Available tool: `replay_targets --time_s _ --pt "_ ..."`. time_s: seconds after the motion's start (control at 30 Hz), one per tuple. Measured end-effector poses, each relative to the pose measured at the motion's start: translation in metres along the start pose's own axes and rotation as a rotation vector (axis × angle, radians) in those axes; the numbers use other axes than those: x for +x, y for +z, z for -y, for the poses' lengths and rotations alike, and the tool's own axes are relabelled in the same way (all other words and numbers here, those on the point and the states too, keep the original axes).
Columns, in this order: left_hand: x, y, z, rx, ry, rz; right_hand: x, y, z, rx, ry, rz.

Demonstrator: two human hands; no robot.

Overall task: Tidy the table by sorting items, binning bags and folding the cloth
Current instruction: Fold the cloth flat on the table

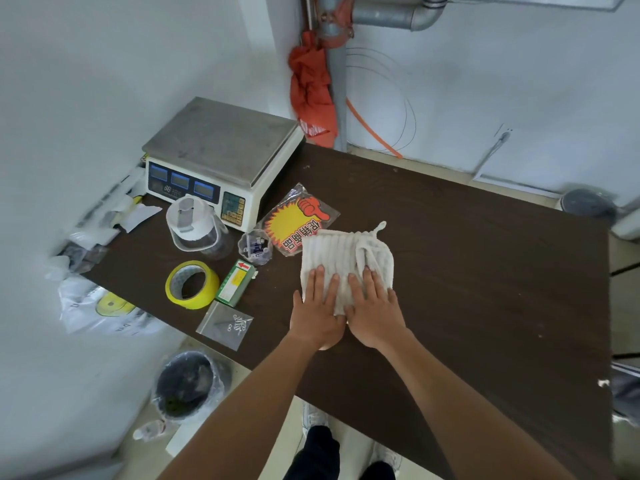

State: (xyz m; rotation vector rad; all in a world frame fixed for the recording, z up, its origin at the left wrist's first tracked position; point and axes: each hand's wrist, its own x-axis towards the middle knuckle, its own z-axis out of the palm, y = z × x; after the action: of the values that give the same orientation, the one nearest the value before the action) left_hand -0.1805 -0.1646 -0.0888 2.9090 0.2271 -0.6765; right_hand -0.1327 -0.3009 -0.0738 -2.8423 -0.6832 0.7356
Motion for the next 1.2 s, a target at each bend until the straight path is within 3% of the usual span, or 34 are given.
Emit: replay_targets --time_s 0.37,0.73,1.2 --pt "-0.012 0.012 -0.062 0.019 0.02 0.029 -0.035 0.009 -0.056 0.047 0.028 -0.03" --pt "-0.017 0.02 -0.145 0.011 0.135 0.077 -0.078 0.025 -0.137 0.103 0.115 -0.216" --pt "-0.017 0.031 -0.242 -0.007 0.354 0.171 -0.134 0.042 -0.224 0.029 0.328 -0.312"
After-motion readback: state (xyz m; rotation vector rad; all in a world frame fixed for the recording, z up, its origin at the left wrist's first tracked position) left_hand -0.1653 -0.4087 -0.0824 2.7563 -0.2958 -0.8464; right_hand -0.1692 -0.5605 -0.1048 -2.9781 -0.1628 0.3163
